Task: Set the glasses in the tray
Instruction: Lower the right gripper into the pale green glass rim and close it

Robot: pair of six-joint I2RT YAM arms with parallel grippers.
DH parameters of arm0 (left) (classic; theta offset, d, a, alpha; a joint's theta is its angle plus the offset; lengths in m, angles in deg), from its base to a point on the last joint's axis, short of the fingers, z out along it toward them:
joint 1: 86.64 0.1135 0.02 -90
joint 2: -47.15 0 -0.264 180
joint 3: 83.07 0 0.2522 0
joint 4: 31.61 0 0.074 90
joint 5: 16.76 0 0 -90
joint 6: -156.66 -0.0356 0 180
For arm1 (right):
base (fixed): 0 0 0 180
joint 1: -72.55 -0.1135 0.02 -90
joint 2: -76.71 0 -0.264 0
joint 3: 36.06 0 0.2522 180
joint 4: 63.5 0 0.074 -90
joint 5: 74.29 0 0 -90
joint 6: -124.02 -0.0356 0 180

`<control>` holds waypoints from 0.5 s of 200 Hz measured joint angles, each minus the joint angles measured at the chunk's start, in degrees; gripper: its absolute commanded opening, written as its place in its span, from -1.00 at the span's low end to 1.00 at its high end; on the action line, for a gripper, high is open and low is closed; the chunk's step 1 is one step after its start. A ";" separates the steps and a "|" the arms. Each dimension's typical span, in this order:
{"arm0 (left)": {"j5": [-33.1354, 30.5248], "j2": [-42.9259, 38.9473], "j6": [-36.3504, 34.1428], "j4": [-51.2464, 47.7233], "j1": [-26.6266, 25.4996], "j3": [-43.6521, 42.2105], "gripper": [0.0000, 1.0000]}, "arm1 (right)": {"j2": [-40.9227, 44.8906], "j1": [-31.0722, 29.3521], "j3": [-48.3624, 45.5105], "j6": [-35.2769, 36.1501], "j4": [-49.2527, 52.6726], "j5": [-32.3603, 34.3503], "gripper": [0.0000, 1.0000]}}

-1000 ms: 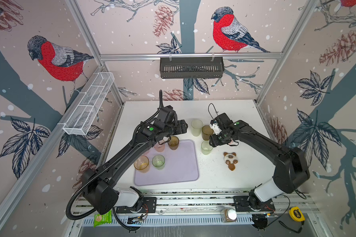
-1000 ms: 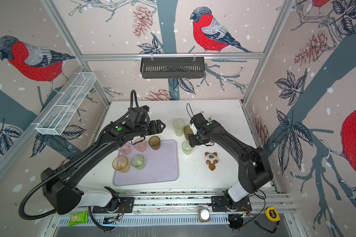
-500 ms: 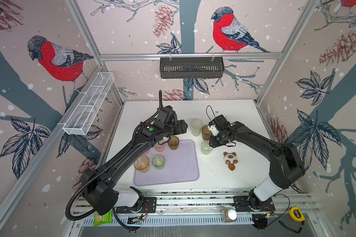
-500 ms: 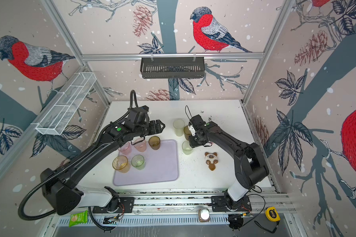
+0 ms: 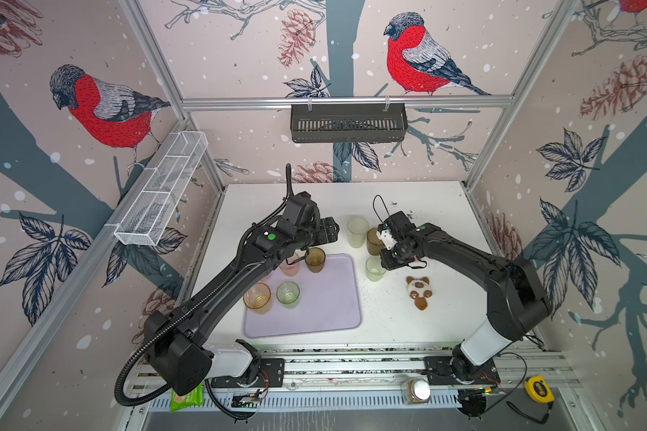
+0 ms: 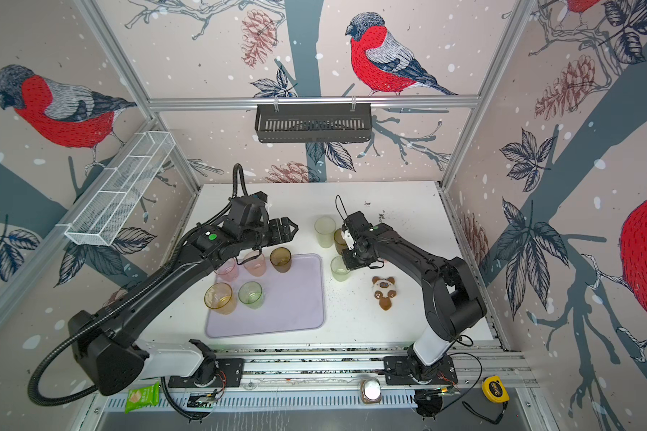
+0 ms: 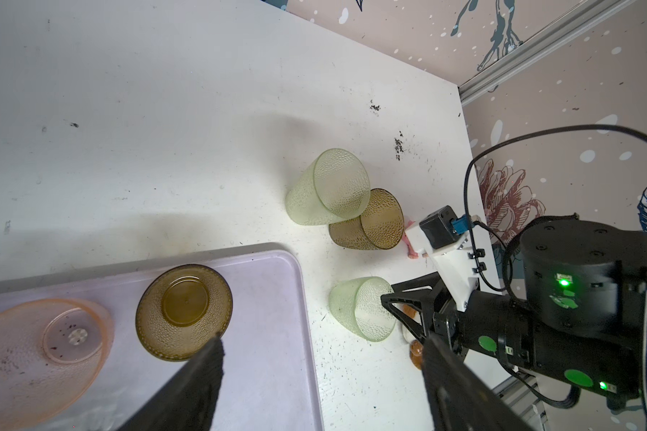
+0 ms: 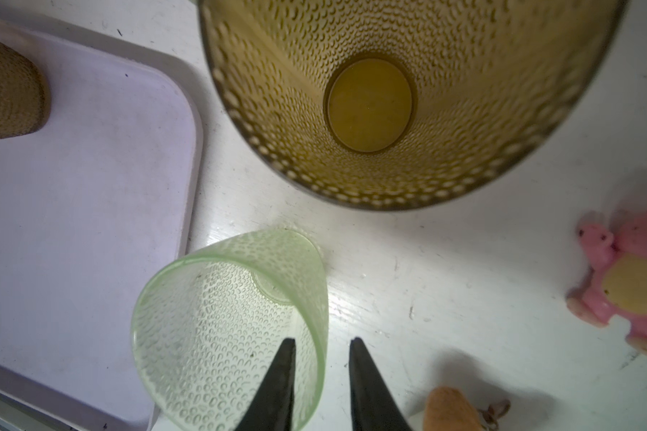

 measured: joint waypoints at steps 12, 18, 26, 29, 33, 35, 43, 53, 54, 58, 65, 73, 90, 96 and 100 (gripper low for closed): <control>-0.02 -0.15 0.00 0.00 0.00 -0.11 0.67 | 0.00 0.00 -0.17 0.02 -0.17 0.00 -0.51; -0.02 -0.17 0.02 0.00 0.00 -0.11 0.67 | 0.00 0.00 -0.26 0.02 -0.22 0.00 -0.53; -0.04 -0.20 0.02 0.00 0.00 -0.13 0.67 | 0.00 0.00 -0.37 0.02 -0.22 0.00 -0.54; -0.04 -0.20 0.02 0.00 0.00 -0.15 0.67 | 0.00 0.00 -0.39 0.02 -0.22 0.00 -0.55; -0.07 -0.22 0.02 0.00 0.00 -0.20 0.67 | 0.00 0.00 -0.42 0.02 -0.22 0.00 -0.56; -0.07 -0.22 0.02 0.00 0.00 -0.22 0.67 | 0.00 0.00 -0.42 0.02 -0.22 0.00 -0.56; -0.07 -0.22 0.02 0.00 0.00 -0.24 0.67 | 0.00 0.00 -0.44 0.02 -0.26 0.00 -0.58; -0.07 -0.24 0.02 0.00 0.00 -0.28 0.67 | 0.00 0.00 -0.55 0.02 -0.37 0.00 -0.59; -0.07 -0.24 0.02 0.00 0.00 -0.28 0.67 | 0.00 0.00 -0.57 0.02 -0.37 0.00 -0.59; -0.09 -0.26 0.02 0.00 0.00 -0.31 0.67 | 0.00 0.00 -0.57 0.02 -0.37 0.00 -0.60; -0.11 -0.26 0.02 0.00 0.00 -0.31 0.66 | 0.00 0.00 -0.59 0.02 -0.37 0.00 -0.61; -0.13 -0.26 0.02 0.00 0.00 -0.31 0.67 | 0.00 0.00 -0.63 0.02 -0.39 0.02 -0.63; -0.17 -0.26 0.02 0.00 0.00 -0.31 0.67 | 0.00 0.00 -0.70 0.02 -0.39 0.02 -0.66; -0.20 -0.26 0.02 0.00 0.00 -0.31 0.67 | 0.02 0.00 -0.74 0.02 -0.39 0.02 -0.67; -0.20 -0.26 0.02 0.00 0.00 -0.31 0.67 | 0.04 0.00 -0.79 0.02 -0.39 0.02 -0.68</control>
